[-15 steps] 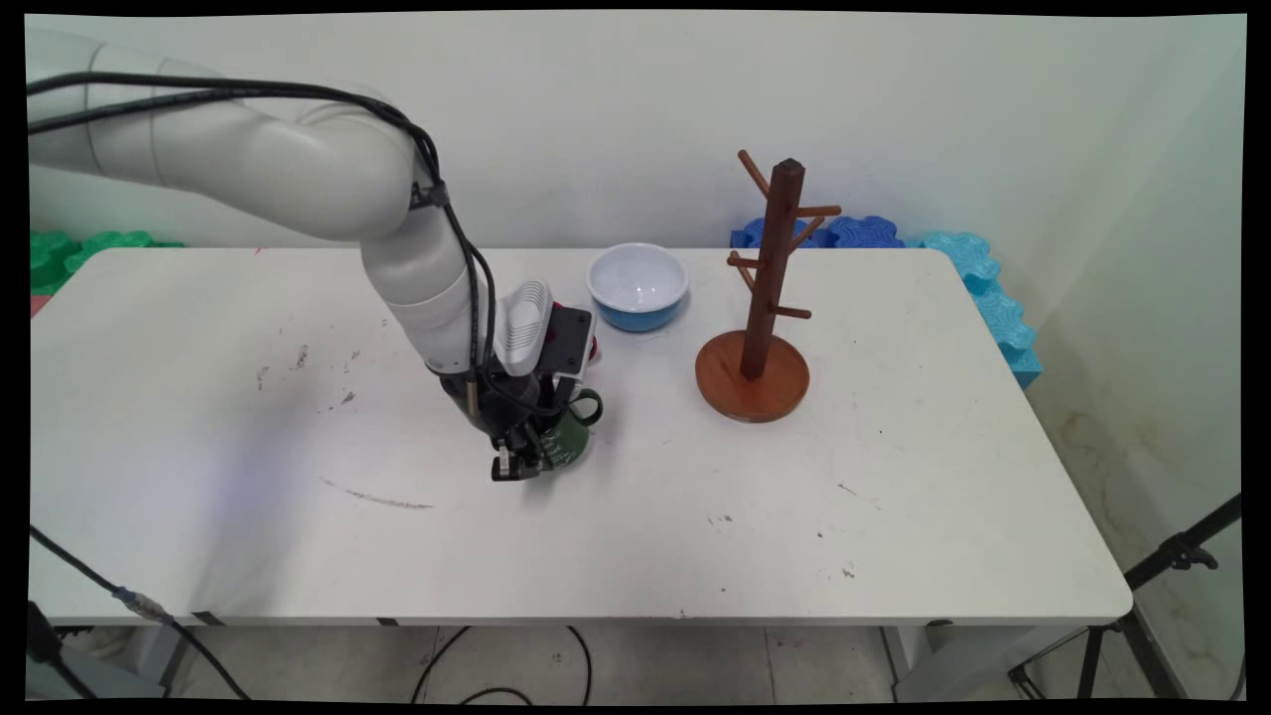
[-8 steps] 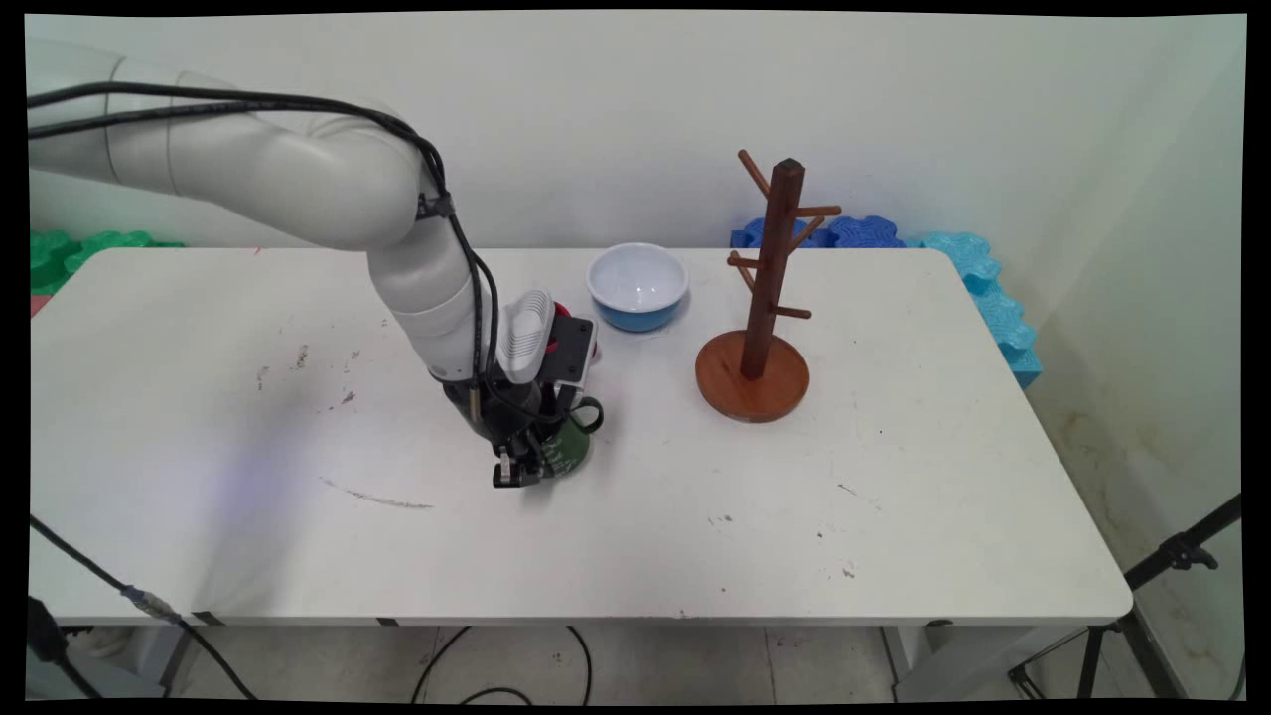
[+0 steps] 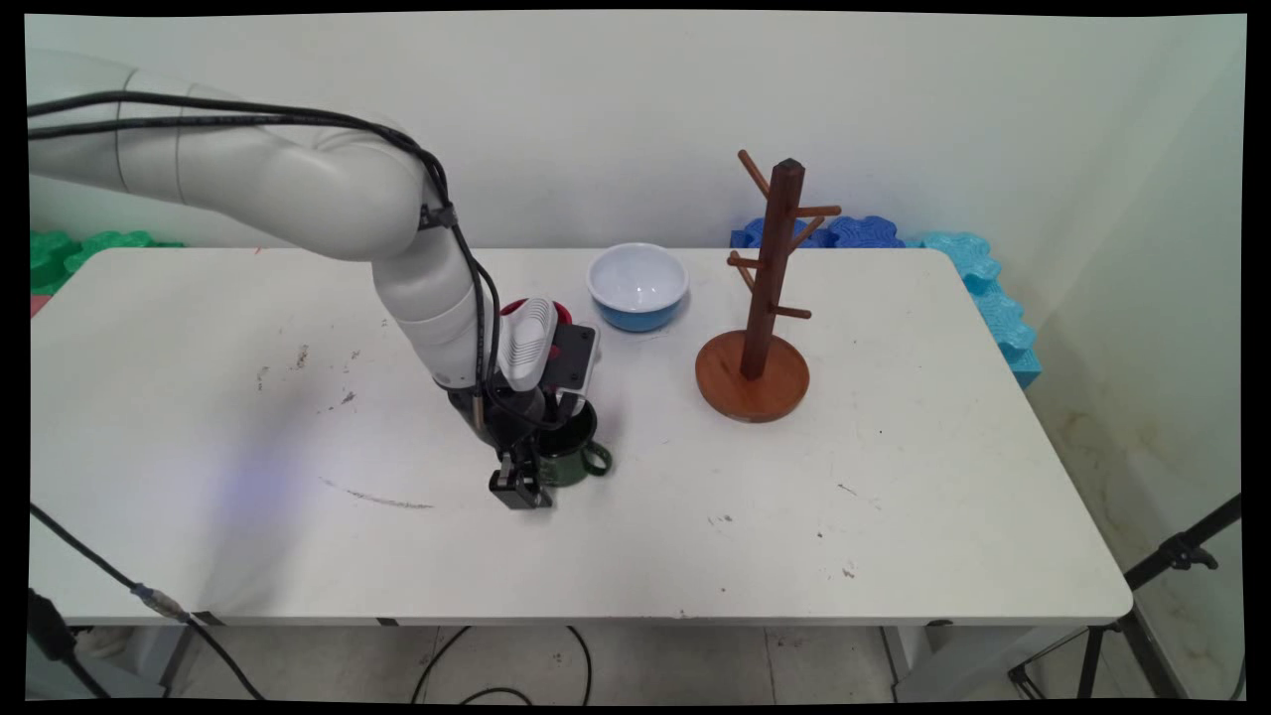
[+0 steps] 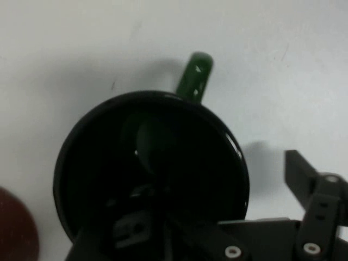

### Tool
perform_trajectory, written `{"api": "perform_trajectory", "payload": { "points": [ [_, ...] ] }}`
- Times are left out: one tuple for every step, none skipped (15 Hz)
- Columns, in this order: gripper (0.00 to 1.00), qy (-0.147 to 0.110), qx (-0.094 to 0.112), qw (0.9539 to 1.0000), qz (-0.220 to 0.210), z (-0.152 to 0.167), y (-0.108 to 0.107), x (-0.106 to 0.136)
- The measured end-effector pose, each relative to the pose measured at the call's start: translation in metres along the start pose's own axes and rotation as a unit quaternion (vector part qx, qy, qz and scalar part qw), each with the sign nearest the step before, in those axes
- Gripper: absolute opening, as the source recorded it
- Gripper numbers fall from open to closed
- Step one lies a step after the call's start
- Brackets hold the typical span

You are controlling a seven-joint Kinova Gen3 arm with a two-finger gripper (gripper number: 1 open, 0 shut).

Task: Place the picked object on the table

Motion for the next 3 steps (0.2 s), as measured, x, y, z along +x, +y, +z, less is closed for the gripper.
{"api": "perform_trajectory", "payload": {
  "points": [
    [1.00,0.002,0.000,1.0000,0.000,0.0000,0.0004,0.0002],
    [1.00,0.009,-0.001,1.0000,0.000,-0.0007,0.0011,0.0010],
    [1.00,0.017,-0.001,0.9999,0.000,-0.0022,0.0019,0.0020]
  ]
}}
